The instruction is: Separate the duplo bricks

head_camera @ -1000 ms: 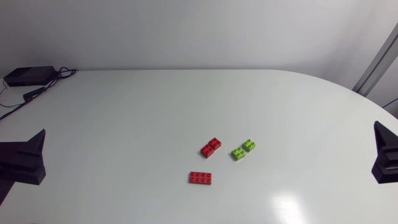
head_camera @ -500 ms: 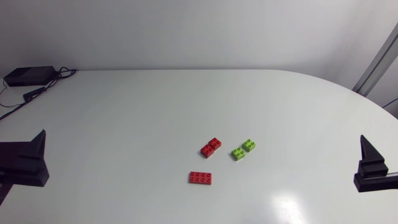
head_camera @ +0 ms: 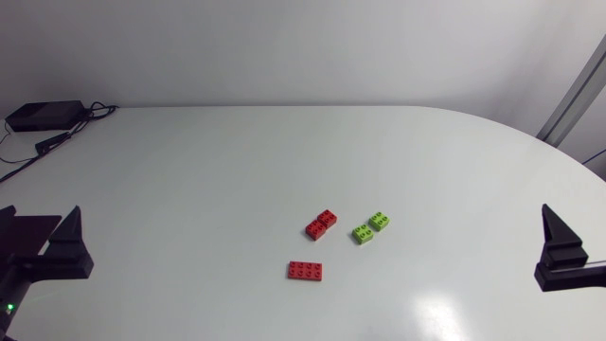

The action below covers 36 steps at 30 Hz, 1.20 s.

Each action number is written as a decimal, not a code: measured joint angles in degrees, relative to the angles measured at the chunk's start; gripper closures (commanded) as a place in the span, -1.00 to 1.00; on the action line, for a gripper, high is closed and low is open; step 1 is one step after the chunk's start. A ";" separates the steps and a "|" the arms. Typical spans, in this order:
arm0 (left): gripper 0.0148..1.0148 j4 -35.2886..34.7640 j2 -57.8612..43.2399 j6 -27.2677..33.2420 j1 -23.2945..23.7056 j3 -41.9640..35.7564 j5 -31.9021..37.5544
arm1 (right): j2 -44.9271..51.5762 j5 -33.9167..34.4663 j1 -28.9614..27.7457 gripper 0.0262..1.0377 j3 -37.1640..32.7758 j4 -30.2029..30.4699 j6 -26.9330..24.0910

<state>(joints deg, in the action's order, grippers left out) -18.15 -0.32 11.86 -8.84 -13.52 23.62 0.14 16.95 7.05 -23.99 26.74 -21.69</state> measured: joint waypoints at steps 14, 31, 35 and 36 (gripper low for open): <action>-0.94 21.92 0.00 -0.48 -0.20 10.23 0.66 | 0.00 -1.31 3.39 -0.92 6.45 -10.16 -0.02; -0.94 24.70 0.07 3.56 -1.53 12.46 -9.38 | -0.04 -1.36 8.79 -0.92 20.85 -27.15 -2.99; -0.94 22.45 0.07 4.87 -1.68 12.48 -11.91 | -0.02 -1.55 9.77 -0.92 20.90 -27.15 -2.97; -0.94 22.29 0.07 5.05 -1.68 12.46 -11.96 | -0.02 -1.57 9.86 -0.92 20.90 -27.15 -2.84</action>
<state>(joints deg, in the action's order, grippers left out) 4.14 -0.25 16.91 -10.52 -1.06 11.66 0.12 15.38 16.91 -3.09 -0.40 -24.53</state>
